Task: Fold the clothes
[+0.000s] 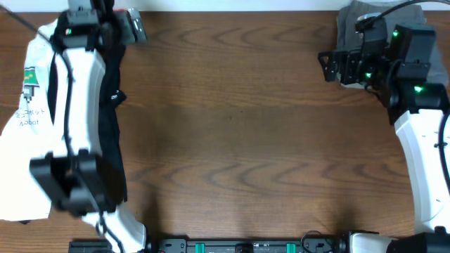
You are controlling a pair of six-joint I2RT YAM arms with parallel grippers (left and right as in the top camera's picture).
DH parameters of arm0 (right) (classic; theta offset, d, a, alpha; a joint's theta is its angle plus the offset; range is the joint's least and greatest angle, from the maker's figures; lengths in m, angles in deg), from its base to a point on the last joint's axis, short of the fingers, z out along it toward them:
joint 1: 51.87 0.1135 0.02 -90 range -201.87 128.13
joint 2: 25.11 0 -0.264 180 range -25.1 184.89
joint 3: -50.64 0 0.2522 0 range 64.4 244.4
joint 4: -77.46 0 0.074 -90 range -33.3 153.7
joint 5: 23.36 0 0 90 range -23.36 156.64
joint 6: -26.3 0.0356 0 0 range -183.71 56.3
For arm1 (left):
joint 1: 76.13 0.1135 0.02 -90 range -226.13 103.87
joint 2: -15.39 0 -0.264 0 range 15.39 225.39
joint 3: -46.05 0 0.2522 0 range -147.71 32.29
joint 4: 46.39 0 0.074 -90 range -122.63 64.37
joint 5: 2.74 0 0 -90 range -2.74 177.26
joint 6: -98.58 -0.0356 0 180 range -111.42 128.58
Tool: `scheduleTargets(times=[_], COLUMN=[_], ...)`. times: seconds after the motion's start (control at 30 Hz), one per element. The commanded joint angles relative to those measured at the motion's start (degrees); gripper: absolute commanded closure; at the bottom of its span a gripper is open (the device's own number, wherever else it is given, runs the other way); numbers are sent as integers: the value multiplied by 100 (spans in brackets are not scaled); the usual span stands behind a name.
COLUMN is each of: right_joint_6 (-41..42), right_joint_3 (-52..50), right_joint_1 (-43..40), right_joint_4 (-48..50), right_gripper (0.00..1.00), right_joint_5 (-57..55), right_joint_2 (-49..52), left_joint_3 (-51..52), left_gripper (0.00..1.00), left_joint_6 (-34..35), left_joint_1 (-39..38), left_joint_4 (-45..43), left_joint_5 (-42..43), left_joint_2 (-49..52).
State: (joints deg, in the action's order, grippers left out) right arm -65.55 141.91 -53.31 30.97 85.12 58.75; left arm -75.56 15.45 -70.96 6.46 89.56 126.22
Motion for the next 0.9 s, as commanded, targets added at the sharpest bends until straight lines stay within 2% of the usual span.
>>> scheduleTargets(times=[0.0, 0.2, 0.43, 0.57, 0.87], right_joint_6=[101, 98, 216, 330, 501], right_joint_3=[116, 111, 109, 109, 109], right_joint_1=[188, 247, 264, 267, 372], right_joint_4=[-111, -485, -544, -455, -260], right_gripper=[1, 1, 1, 7, 7], right_joint_5=[-640, -929, -925, -920, -907], right_joint_2=[94, 275, 619, 831, 1034], left_joint_3=[-310, -319, -317, -302, -289], left_gripper=[2, 0, 2, 7, 16], left_joint_6=[-2, -173, -321, -894, -1816], left_joint_1=[133, 380, 713, 765, 501], left_joint_4=[-44, -398, -496, -354, -114], left_joint_5=[-697, -1082, -1215, -876, -874], left_joint_2=[833, 1661, 2070, 2221, 2267])
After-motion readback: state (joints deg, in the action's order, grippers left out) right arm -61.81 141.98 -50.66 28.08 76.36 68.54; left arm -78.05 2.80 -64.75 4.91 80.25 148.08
